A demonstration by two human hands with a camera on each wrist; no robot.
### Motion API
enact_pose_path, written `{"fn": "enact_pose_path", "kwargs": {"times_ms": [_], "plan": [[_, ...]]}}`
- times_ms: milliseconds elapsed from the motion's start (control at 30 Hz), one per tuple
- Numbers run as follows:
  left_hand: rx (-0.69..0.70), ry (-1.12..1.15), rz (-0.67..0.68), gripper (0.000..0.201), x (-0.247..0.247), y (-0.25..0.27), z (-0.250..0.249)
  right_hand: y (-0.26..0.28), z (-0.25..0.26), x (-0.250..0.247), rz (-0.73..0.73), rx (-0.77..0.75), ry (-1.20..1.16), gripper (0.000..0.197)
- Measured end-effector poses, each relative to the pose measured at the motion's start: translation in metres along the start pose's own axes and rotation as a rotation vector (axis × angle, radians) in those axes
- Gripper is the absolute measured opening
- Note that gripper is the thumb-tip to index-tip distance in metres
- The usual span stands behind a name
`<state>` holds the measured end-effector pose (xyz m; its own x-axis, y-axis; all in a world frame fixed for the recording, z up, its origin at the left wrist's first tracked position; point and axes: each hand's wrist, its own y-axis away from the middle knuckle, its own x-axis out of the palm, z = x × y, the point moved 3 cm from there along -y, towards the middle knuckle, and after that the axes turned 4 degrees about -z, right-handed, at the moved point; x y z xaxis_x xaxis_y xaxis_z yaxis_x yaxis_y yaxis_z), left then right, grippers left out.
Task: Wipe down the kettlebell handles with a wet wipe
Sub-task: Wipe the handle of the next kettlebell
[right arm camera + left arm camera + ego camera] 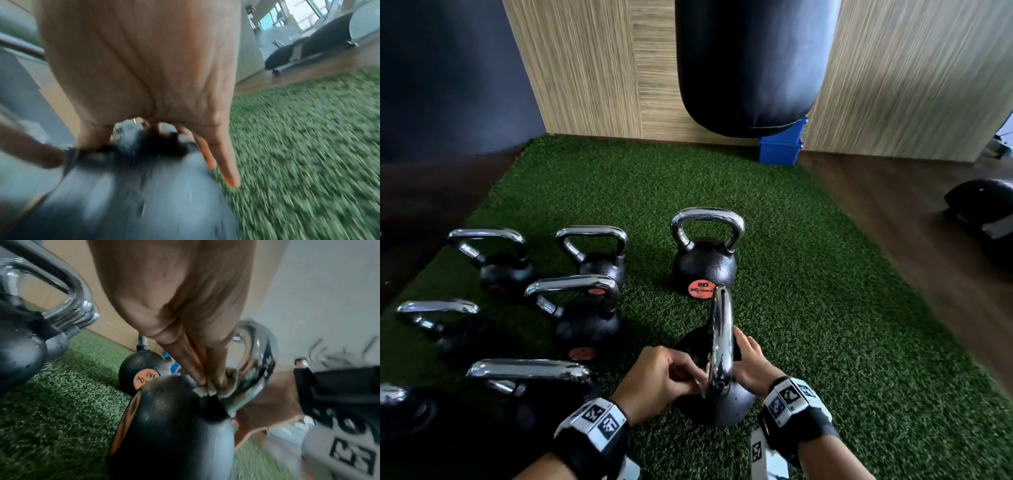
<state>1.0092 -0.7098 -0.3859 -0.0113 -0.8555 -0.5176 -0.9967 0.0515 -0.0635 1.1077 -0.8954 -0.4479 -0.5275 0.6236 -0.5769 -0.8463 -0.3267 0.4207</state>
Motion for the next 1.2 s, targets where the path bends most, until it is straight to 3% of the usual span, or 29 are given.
{"fn": "enact_pose_path", "kwargs": {"times_ms": [67,100,167,233,267,333,467,633,767,867,933,1000,1100,1200], "plan": [[-0.043,0.009,-0.049,0.024,-0.009,-0.004,-0.002,0.013,0.014,-0.022,0.071,-0.054,0.112,0.071],[-0.061,0.045,-0.079,0.024,-0.014,-0.006,-0.004,0.022,0.023,-0.037,0.029,-0.076,0.160,0.057],[-0.070,0.186,-0.129,0.020,-0.025,-0.010,-0.010,0.041,0.045,-0.067,-0.185,-0.121,0.182,0.031],[-0.051,0.313,-0.200,0.019,-0.034,-0.011,-0.020,0.061,0.067,-0.087,-0.411,-0.255,-0.027,0.017],[-0.032,0.353,-0.233,0.021,-0.037,-0.012,-0.026,0.071,0.079,-0.094,-0.452,-0.344,-0.185,0.015],[-0.018,0.453,-0.255,0.022,-0.040,-0.015,-0.036,0.089,0.098,-0.097,-0.363,-0.470,-0.407,0.017],[0.011,0.508,-0.218,0.023,-0.038,-0.020,-0.052,0.103,0.116,-0.090,-0.168,-0.532,-0.419,0.030],[0.083,0.489,-0.196,0.032,-0.036,-0.019,-0.061,0.093,0.110,-0.080,-0.236,-0.496,-0.459,0.038],[-0.008,0.592,-0.159,0.050,-0.036,-0.019,-0.059,0.089,0.107,-0.078,-0.225,-0.501,-0.470,0.042],[0.012,0.639,-0.075,0.055,-0.031,-0.017,-0.059,0.089,0.102,-0.081,-0.256,-0.494,-0.459,0.035],[0.038,0.559,-0.036,0.059,-0.028,-0.017,-0.056,0.090,0.098,-0.086,-0.269,-0.483,-0.472,0.028],[0.028,0.275,-0.041,0.071,-0.027,-0.020,-0.042,0.091,0.091,-0.095,-0.292,-0.462,-0.496,0.024],[-0.021,-0.244,0.113,0.117,-0.012,-0.023,-0.012,0.089,0.073,-0.110,-0.422,-0.376,-0.509,0.020],[0.021,-0.488,0.256,0.156,0.031,-0.025,0.012,0.084,0.056,-0.114,-0.523,-0.292,-0.525,0.018]]}}
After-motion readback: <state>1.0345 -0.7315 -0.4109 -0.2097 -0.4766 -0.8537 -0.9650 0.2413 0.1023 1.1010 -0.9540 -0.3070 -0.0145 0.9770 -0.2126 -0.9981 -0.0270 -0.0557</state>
